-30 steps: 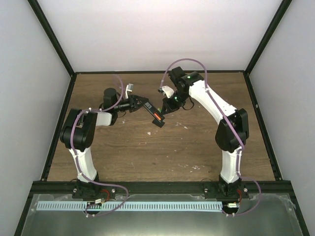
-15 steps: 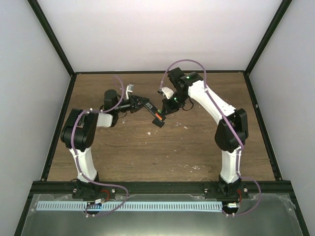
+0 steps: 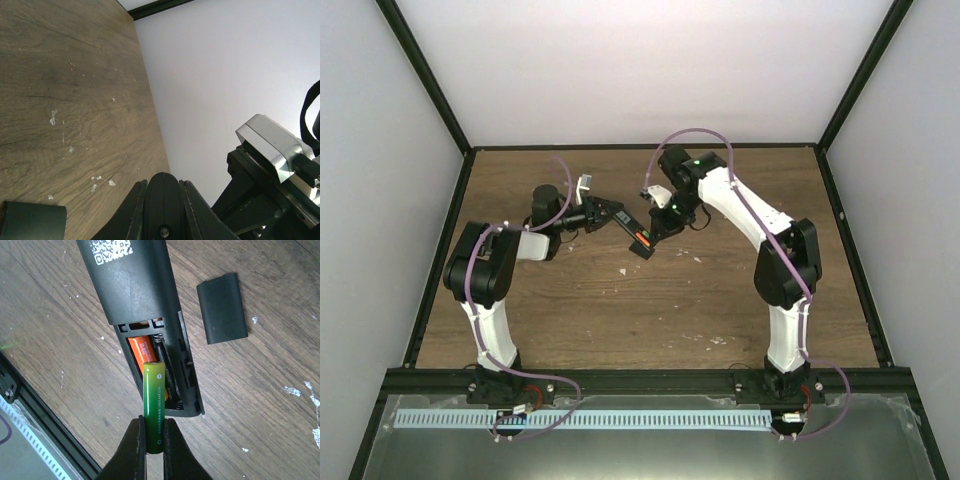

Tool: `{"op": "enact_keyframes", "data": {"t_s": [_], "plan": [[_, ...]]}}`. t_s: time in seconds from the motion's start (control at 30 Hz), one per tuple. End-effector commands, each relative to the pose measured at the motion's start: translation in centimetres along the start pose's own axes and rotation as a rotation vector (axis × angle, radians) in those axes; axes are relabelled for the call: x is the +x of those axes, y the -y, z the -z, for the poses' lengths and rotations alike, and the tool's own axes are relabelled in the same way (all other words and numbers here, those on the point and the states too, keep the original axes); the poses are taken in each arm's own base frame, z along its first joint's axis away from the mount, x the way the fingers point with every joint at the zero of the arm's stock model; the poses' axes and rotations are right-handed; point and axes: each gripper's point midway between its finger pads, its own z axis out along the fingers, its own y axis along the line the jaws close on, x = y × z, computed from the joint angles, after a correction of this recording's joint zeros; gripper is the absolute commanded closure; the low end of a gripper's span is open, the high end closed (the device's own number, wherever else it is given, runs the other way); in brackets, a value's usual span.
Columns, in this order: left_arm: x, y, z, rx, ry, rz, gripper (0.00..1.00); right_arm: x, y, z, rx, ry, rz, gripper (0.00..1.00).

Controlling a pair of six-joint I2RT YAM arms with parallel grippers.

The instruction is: Load the batteries into the remote control

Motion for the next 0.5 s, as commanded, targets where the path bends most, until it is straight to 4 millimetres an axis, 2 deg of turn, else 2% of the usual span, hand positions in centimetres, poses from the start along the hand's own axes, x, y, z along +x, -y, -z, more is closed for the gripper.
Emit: {"op": "enact_keyframes", "data": {"t_s": [0.0,0.27,0.47], "plan": [[-0.23,0.99,-0.01,0.023,0.012,-0.043,1.0,0.57,0.03,-0.85,0.011,-0.031,0.006,0.99],[-0.25,1.39,-0.11,0.033,0.006,-0.045,1.0,0.8,0.7,-1.59,0.036,-0.053,0.01,0.98],[-0.12,1.66,-0.29,0.041,-0.009,-0.045,1.0,0.23,0.76,-1.79,0.041,-0.047,0.019,0.98]]}}
